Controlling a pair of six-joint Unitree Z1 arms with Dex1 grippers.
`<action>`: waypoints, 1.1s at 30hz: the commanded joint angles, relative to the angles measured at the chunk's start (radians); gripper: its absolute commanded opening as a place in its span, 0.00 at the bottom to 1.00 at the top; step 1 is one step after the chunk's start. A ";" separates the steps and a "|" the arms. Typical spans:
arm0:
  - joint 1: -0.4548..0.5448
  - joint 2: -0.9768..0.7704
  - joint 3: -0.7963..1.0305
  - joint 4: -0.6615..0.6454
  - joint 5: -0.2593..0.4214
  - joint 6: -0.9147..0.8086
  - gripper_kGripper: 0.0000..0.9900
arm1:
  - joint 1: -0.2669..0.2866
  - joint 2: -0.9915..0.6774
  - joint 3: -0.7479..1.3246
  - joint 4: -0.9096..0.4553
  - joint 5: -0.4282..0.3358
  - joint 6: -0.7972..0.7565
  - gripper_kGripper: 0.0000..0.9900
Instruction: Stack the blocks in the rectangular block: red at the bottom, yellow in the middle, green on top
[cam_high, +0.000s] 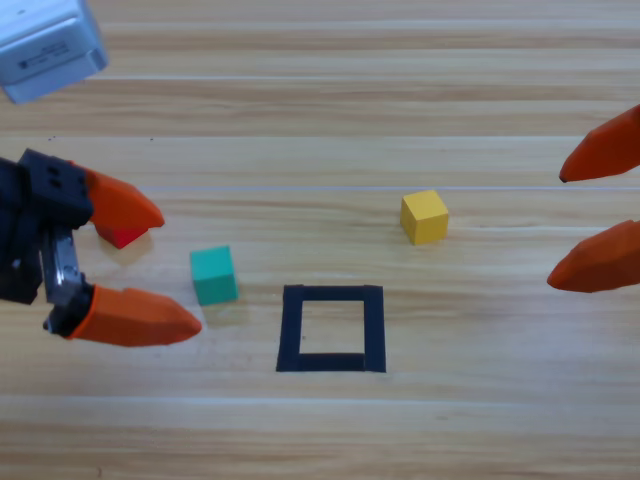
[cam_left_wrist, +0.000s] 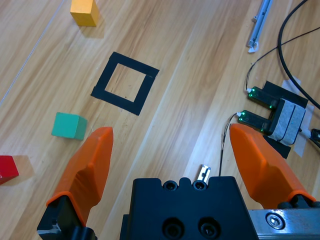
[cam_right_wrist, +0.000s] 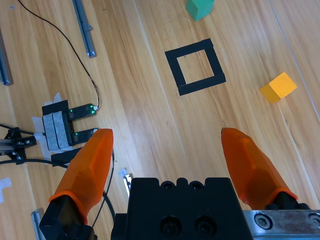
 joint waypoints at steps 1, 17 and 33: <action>-0.026 0.022 0.002 0.011 0.018 0.009 1.00 | 0.032 0.054 0.028 -0.029 0.007 -0.009 0.96; -0.026 -0.018 0.021 0.010 0.045 -0.006 1.00 | 0.022 0.107 0.107 -0.294 -0.425 0.480 0.96; 0.019 -0.041 -0.087 0.091 0.524 -0.551 0.96 | 0.021 0.291 0.058 -0.290 -0.537 0.733 0.98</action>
